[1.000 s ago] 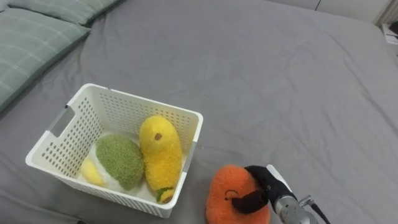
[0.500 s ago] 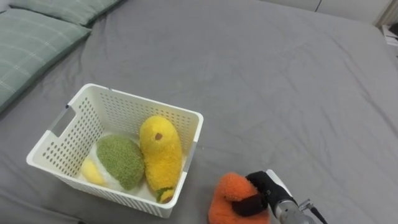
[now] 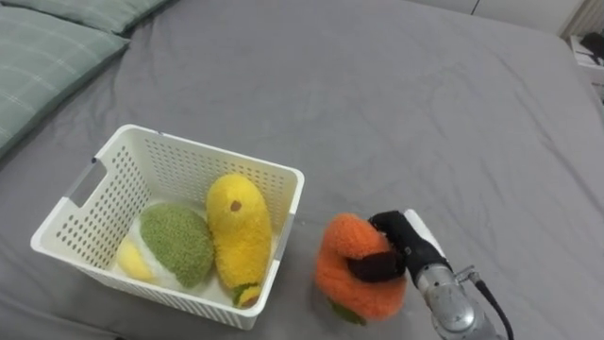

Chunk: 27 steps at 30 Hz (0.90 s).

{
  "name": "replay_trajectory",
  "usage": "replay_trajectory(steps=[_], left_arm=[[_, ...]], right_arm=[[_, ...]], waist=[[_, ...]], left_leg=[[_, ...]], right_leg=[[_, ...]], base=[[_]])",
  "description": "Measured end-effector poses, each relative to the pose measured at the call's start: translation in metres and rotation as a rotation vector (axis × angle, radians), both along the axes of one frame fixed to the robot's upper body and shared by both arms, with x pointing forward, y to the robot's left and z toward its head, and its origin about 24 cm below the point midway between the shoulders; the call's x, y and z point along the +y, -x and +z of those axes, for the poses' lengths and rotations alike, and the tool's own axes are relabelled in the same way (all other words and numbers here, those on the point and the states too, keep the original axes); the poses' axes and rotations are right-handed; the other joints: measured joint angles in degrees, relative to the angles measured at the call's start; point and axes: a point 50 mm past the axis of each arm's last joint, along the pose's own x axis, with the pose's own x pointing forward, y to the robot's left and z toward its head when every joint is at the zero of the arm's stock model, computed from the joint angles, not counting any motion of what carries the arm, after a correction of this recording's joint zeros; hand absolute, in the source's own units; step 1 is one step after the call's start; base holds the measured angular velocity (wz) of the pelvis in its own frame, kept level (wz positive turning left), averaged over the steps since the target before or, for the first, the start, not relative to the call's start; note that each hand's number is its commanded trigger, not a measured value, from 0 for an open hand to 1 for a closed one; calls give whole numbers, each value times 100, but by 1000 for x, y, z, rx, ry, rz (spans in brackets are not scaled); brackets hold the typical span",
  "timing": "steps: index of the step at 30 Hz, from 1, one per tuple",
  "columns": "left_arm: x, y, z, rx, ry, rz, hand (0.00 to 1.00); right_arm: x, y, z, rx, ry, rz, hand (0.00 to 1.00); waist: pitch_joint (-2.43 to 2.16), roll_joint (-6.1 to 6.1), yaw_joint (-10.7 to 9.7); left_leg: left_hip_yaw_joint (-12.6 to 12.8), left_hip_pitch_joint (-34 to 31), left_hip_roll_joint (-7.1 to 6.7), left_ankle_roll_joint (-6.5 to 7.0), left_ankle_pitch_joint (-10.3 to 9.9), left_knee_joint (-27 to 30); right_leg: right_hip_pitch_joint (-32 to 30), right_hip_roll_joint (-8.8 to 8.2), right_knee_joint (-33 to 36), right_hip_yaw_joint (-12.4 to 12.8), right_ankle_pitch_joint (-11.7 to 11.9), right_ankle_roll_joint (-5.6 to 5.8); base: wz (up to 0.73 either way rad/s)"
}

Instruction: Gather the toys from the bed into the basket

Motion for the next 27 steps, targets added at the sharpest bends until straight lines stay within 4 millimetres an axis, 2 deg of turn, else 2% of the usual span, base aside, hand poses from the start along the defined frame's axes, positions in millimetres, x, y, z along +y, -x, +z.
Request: replay_trajectory(steps=[5,9,14,20,27], left_arm=[[0,0,0,0,-1,0,0],[1,1,0,3,2,1,0],[2,4,-1,19,17,10,0],[2,5,-2,24,15,12,0],[2,5,-2,22,1,7,0]], right_arm=[[-9,-11,22,-101,-14,-39,100],[-11,-13,30,-138,8,-29,100],[-2,-20,55,-236,-5,21,100],[12,-24,94,-398,-47,75,100],[25,-23,122,-502,-104,135,100]], waist=[[0,37,-13],[0,52,-11],[-12,99,-19],[-35,71,8],[-39,65,71]], left_leg=[[3,4,2,1,-1,-5],[-2,23,5,1,-1,-4],[7,71,5,2,-1,-11],[5,73,2,4,-2,-8],[8,81,2,4,-1,-17]], right_leg=[[9,32,9,17,1,-2],[11,32,27,43,2,-3],[25,34,85,73,1,-1],[23,35,89,87,1,-2],[17,39,95,111,1,-2]], base=[[0],[-3],[0],[0],[0]])
